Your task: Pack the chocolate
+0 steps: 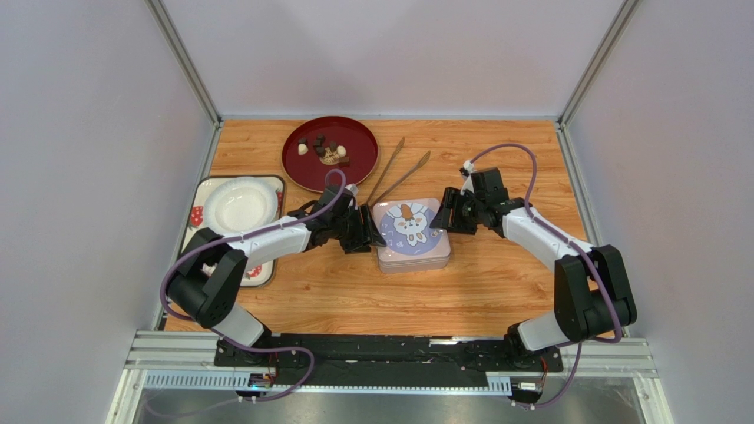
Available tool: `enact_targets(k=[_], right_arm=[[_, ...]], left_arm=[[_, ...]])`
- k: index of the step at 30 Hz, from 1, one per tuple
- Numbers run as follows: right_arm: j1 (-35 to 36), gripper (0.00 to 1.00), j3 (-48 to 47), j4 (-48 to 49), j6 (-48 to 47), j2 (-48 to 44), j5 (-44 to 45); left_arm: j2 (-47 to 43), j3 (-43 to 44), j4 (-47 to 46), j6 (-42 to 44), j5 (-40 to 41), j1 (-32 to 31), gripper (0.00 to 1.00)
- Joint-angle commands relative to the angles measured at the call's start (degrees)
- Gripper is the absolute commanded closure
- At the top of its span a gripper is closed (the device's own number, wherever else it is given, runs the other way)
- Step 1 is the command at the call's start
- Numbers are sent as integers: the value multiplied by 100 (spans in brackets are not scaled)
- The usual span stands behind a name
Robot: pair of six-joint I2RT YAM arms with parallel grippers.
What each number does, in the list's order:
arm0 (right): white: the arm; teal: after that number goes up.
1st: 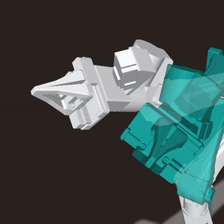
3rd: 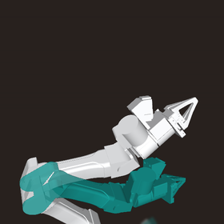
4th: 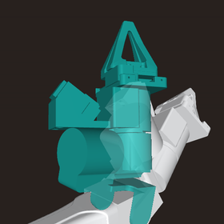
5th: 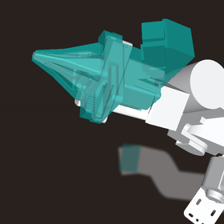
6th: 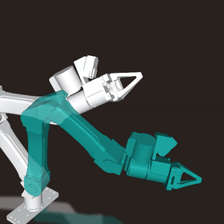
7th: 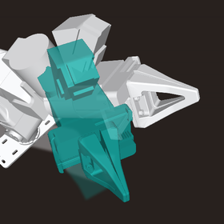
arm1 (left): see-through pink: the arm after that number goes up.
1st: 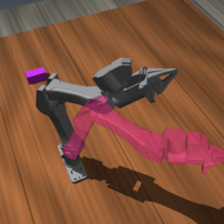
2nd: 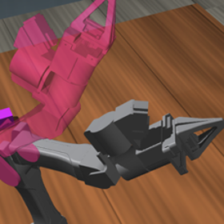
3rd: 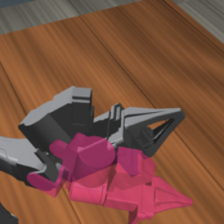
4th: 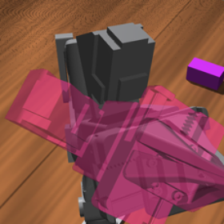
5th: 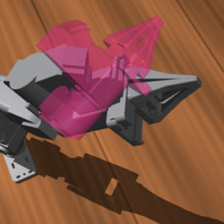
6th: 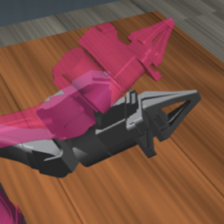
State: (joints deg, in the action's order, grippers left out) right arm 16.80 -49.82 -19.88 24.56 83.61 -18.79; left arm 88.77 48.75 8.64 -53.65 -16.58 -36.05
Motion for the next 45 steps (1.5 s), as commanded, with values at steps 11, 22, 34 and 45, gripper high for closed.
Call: enact_targets(k=[11,22,34,45], right_arm=[[8,44,385,37,84,-706,174],[8,54,1071,-25,313,-1400,209],[-1,62,2002,283,682,-1638,-55],[-10,66,1924,327,612,-1514,156]], left_arm=[[-668,-489,-293,-120,-144,-323,44],[-501,-595,-486,-234,-188,-490,46],[-457,-981,-776,-462,-188,-587,55],[-334,-1544,-1294,-1068,14,-587,75]])
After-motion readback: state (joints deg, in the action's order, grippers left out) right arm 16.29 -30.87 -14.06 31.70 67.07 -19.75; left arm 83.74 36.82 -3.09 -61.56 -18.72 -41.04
